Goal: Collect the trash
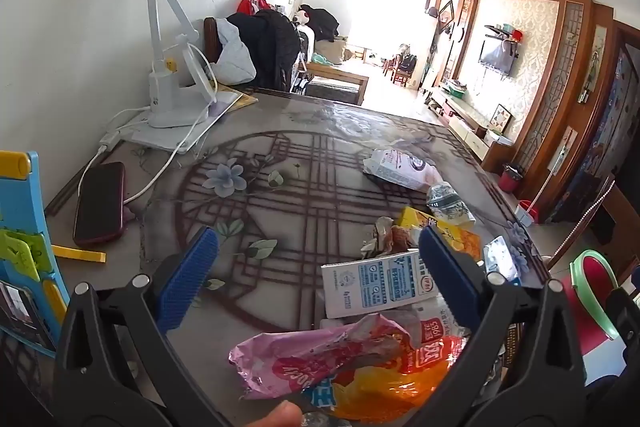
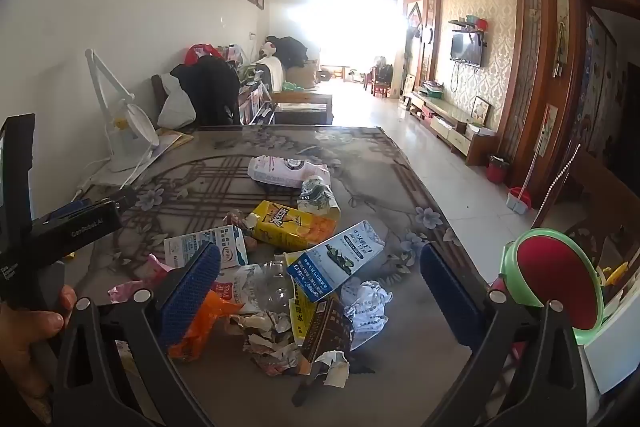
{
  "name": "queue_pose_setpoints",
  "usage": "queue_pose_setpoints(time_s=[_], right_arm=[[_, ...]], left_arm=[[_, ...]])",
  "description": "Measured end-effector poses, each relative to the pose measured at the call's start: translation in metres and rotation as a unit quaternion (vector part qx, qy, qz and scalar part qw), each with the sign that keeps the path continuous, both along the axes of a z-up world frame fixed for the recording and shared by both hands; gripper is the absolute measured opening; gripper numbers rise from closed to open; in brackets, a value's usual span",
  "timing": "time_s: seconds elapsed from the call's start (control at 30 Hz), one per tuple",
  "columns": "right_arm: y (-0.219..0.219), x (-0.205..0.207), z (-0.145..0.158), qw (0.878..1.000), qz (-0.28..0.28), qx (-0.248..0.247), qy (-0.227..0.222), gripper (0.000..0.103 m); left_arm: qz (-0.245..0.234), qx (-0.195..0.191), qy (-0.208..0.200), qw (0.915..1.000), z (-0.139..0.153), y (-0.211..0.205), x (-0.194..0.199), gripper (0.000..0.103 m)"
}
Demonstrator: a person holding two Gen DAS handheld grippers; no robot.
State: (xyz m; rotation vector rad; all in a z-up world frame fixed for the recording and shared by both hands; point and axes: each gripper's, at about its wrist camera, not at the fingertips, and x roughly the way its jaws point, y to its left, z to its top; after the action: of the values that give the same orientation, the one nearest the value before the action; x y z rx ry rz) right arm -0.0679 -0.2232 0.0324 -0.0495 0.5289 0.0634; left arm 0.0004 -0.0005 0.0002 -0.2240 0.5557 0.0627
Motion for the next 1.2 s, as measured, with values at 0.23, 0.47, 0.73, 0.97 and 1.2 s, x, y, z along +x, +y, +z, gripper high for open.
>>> queue_pose_setpoints(time_s=[0.23, 0.47, 0.73, 0.97, 1.2], right_arm=[[0.001, 0.000, 0.001, 1.000, 0.003, -0.007, -0.009, 0.096], [0.003, -0.001, 0.001, 1.000, 0.003, -0.004, -0.001, 0.096], [0.005, 0.003, -0.005, 1.000, 0.004, -0.003, 0.007, 0.096], [0.000, 0.007, -0.010, 1.000, 0.000, 0.004, 0.016, 0.096], [-0.002, 0.009, -0.015, 1.000, 0.000, 0.007, 0.022, 0.096]], left_arm=[[-0.020, 0.005, 0.015, 0.9997, -0.005, 0.004, 0.007, 0.099], [0.002, -0.003, 0.015, 0.9999, -0.009, 0.008, 0.000, 0.099], [-0.001, 0.002, 0.018, 0.9998, -0.009, 0.007, 0.003, 0.099], [-0.001, 0.007, 0.020, 0.9998, -0.010, 0.003, 0.005, 0.099], [-0.003, 0.010, 0.023, 0.9997, -0.012, 0.003, 0.007, 0.099]])
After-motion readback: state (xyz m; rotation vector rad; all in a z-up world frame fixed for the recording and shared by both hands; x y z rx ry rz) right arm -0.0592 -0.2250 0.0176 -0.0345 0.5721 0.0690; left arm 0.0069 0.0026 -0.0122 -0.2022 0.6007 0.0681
